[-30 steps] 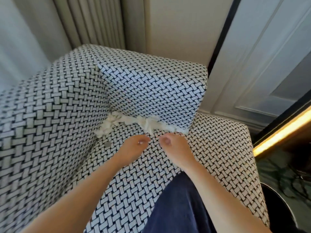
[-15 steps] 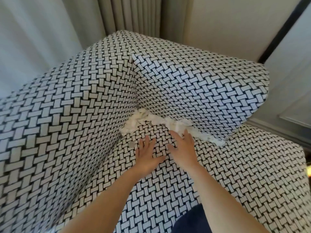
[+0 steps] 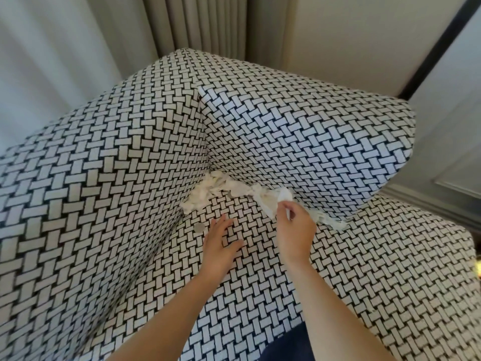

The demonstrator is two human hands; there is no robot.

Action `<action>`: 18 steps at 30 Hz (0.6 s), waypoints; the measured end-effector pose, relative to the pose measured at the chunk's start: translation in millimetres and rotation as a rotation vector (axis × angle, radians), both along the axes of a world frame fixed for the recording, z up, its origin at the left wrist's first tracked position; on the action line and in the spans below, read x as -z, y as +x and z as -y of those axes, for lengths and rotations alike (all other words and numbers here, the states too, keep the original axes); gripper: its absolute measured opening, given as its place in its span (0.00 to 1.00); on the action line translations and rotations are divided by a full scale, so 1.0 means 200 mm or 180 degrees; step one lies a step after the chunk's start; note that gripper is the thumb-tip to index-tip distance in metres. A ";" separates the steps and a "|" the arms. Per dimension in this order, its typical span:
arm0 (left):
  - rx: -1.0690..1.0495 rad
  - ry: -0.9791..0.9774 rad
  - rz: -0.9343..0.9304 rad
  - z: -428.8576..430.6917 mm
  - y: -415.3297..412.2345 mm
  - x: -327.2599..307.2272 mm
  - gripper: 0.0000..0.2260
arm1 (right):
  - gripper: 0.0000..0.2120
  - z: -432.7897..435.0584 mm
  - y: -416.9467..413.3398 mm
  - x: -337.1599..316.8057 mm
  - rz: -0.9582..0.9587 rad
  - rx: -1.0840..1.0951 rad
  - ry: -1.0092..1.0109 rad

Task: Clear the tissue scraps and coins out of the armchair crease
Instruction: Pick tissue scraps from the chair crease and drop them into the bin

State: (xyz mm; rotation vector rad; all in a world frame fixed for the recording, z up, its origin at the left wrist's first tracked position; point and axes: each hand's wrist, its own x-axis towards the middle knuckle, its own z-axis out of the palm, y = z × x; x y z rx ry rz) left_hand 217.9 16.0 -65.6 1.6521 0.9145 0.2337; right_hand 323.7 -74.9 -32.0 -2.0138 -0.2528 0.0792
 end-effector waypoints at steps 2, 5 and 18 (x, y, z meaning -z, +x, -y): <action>-0.0125 0.0029 -0.0046 0.01 0.02 -0.01 0.21 | 0.06 0.00 -0.01 -0.04 -0.0013 0.0294 0.0357; 0.0035 0.0721 -0.0240 0.03 0.09 -0.04 0.21 | 0.08 0.00 -0.05 -0.09 -0.0246 0.0837 0.0930; 0.1121 0.0135 -0.1198 0.16 0.44 -0.20 0.28 | 0.06 0.07 -0.08 -0.15 -0.2140 0.1952 0.2381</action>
